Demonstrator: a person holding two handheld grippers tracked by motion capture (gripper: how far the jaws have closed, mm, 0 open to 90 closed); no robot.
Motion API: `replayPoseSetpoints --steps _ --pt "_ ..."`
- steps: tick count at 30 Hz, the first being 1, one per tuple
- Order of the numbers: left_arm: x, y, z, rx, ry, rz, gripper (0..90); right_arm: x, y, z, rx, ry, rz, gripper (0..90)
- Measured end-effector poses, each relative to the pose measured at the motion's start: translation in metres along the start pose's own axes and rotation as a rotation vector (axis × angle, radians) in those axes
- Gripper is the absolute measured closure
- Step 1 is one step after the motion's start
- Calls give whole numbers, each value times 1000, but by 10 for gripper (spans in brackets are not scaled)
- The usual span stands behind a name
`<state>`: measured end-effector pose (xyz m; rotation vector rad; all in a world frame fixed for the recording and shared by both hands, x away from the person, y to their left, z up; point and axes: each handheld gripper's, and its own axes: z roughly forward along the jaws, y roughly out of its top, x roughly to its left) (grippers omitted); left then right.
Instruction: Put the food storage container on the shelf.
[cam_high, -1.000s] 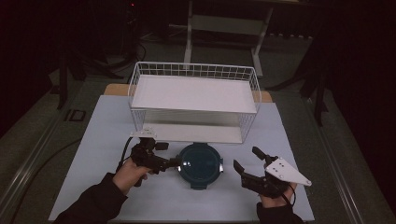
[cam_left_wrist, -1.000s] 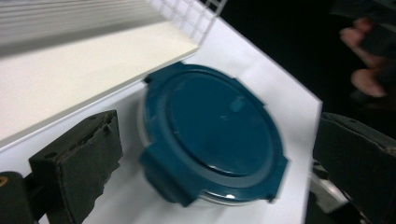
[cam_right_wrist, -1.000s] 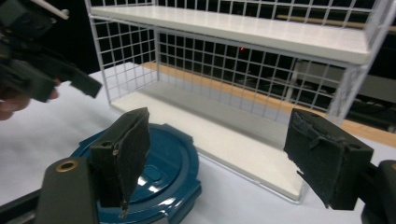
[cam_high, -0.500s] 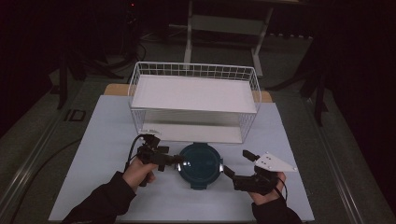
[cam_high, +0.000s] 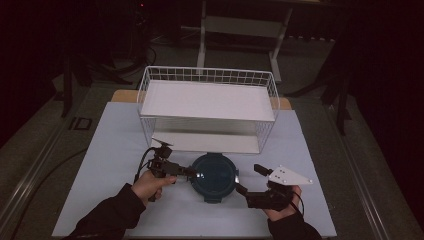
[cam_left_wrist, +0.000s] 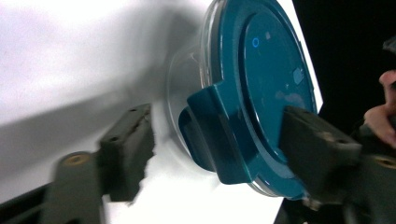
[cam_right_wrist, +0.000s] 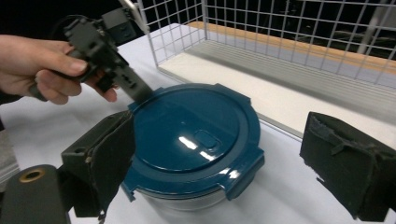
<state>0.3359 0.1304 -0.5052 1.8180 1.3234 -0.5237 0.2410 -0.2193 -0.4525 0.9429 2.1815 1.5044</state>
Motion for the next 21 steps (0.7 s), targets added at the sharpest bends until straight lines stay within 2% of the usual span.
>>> replayPoseSetpoints --steps 3,6,12,14,16,21 --pt "3 0 0 6 -15 -38 445 1 0 0 -1 1 -7 101" --pt "5 0 1 10 -34 -58 502 2 0 1 5 -2 -14 101" --pt "7 1 3 21 -53 -71 515 0 -2 2 14 -12 -5 129" --pt "8 1 5 39 -72 -54 497 0 -2 2 18 -18 -1 129" --pt "9 3 5 58 -80 -55 497 -1 -2 2 24 -18 5 129" --pt "8 4 5 65 -77 -35 505 -2 -4 3 33 -26 15 135"
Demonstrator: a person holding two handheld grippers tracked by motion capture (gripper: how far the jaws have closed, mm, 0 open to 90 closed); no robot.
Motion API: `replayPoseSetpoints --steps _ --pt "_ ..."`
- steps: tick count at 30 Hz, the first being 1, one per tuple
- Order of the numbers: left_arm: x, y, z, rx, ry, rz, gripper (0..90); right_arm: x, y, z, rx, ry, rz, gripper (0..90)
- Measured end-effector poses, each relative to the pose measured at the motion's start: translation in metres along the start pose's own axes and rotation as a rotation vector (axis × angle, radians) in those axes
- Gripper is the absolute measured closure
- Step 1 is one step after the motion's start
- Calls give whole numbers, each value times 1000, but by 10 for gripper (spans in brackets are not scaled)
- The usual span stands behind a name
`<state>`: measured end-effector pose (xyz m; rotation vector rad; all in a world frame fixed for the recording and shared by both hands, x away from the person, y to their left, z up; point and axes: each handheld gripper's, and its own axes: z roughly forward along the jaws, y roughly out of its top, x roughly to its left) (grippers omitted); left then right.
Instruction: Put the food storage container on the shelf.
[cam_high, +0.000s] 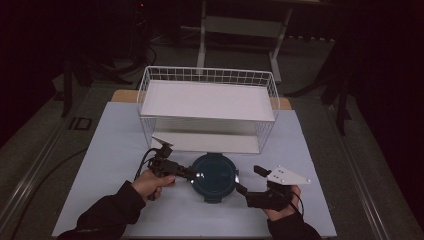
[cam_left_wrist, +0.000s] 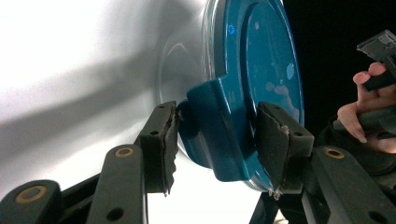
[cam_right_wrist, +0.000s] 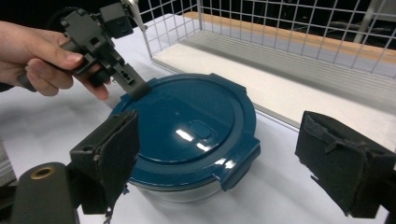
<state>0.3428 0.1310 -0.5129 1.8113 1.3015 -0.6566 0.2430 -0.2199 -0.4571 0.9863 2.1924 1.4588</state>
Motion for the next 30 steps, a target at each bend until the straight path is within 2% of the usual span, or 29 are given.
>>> replayPoseSetpoints --steps 2,6,9,10,15,19,23,28,30 --pt "1 -1 -1 -7 -5 -3 514 -2 0 1 7 3 13 135" --pt "-5 -4 -3 -8 12 35 522 -8 -3 4 32 16 72 137" --pt "-9 -7 -4 -14 24 64 525 -14 -5 9 65 42 144 137" --pt "-12 -8 -4 -19 28 62 526 -16 -7 10 78 56 171 137" --pt "-17 -14 -5 -43 47 118 526 -27 -11 18 137 111 286 151" --pt "-22 -17 -6 -47 61 158 527 -35 -15 24 172 159 384 214" --pt "-25 -20 -7 -48 66 192 536 -41 -18 29 211 188 429 280" --pt "-28 -23 -8 -51 67 211 547 -50 -24 38 259 235 494 399" --pt "-28 -25 -9 -51 67 220 550 -51 -26 40 271 252 500 413"
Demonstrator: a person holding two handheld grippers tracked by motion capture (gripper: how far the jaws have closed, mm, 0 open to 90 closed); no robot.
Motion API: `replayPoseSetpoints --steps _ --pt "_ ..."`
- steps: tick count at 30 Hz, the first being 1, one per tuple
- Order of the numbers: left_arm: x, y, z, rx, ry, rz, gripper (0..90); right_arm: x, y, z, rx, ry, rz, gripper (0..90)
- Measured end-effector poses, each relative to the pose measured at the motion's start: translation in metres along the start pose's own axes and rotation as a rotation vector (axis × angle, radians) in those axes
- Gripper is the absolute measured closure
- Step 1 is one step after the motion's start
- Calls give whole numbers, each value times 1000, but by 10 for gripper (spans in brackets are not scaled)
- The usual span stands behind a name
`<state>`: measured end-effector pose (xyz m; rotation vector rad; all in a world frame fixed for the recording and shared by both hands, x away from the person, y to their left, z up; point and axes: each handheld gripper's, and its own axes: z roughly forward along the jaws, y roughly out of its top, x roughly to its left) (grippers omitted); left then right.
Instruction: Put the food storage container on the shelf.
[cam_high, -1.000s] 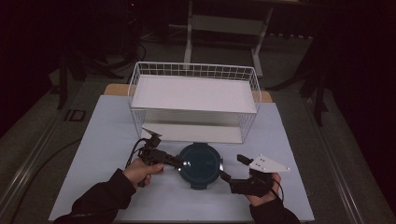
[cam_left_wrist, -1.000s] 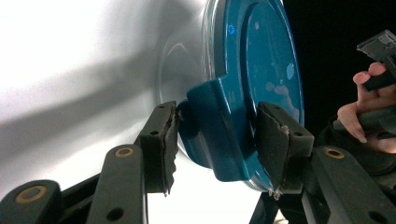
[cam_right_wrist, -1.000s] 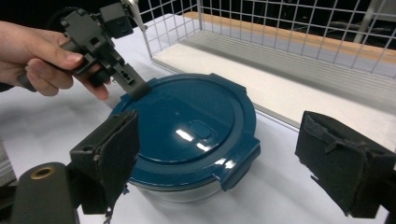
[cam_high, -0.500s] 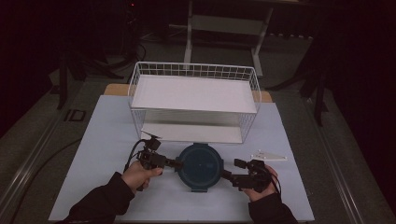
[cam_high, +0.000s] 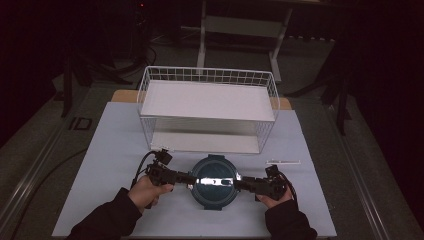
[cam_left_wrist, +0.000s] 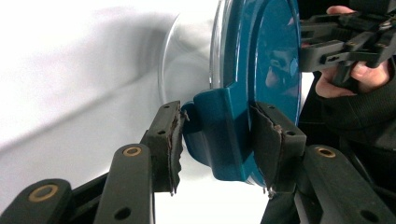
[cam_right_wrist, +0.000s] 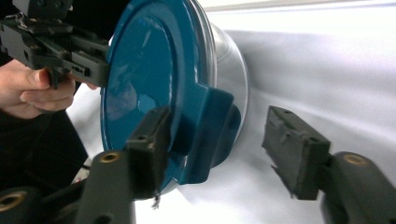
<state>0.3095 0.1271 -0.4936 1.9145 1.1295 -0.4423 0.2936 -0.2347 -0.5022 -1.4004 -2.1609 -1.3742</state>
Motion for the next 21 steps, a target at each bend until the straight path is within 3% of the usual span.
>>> replayPoseSetpoints --steps 8,13,21 --pt "-3 -6 -1 -17 5 16 555 1 -2 2 23 78 39 534" --pt "-1 -9 -2 -25 -3 20 555 -2 -2 3 31 114 75 549" --pt "-7 -12 -4 -34 29 10 558 5 -5 2 19 97 62 561"
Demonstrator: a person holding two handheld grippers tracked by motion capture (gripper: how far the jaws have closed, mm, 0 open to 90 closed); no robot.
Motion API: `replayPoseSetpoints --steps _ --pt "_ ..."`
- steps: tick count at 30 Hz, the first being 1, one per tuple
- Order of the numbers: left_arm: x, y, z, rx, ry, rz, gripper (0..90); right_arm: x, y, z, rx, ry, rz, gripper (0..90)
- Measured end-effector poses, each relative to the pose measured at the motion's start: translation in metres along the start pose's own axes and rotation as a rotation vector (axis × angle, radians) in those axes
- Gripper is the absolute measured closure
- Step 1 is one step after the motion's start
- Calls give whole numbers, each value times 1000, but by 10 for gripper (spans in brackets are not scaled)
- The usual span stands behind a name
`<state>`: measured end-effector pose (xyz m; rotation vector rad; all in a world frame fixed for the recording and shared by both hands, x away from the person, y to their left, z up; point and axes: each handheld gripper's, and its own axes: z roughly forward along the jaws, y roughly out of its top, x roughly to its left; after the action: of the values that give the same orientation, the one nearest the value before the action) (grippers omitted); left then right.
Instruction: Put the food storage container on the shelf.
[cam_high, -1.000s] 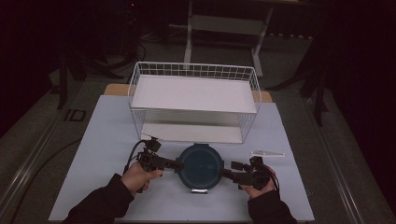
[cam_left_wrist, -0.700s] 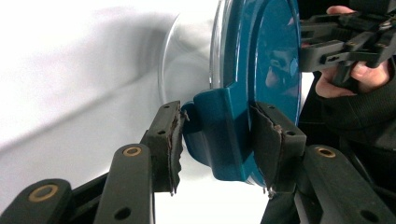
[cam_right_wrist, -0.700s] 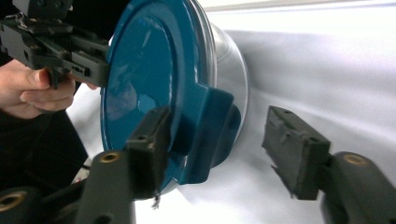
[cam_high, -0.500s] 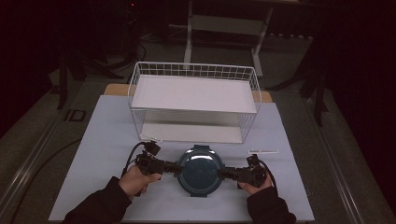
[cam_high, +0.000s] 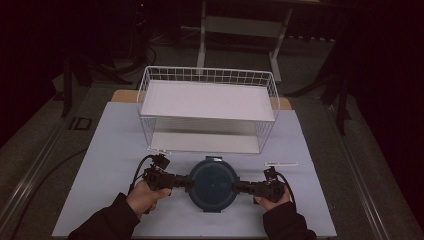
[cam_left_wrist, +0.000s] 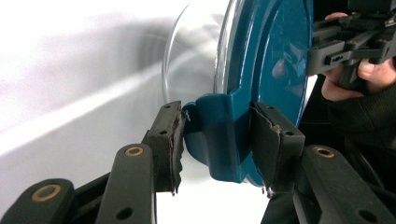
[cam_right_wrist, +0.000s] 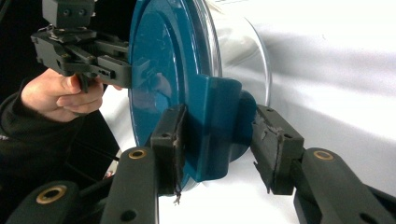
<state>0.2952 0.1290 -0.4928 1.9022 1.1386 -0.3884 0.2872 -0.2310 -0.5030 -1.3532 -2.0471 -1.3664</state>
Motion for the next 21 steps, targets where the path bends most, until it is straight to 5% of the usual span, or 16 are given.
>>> replayPoseSetpoints --steps 9,21 --pt "-6 -5 -1 -27 16 18 559 0 -3 -2 -12 4 15 566" --pt "-10 0 -5 -47 25 51 563 2 5 -4 -41 -1 -30 564"
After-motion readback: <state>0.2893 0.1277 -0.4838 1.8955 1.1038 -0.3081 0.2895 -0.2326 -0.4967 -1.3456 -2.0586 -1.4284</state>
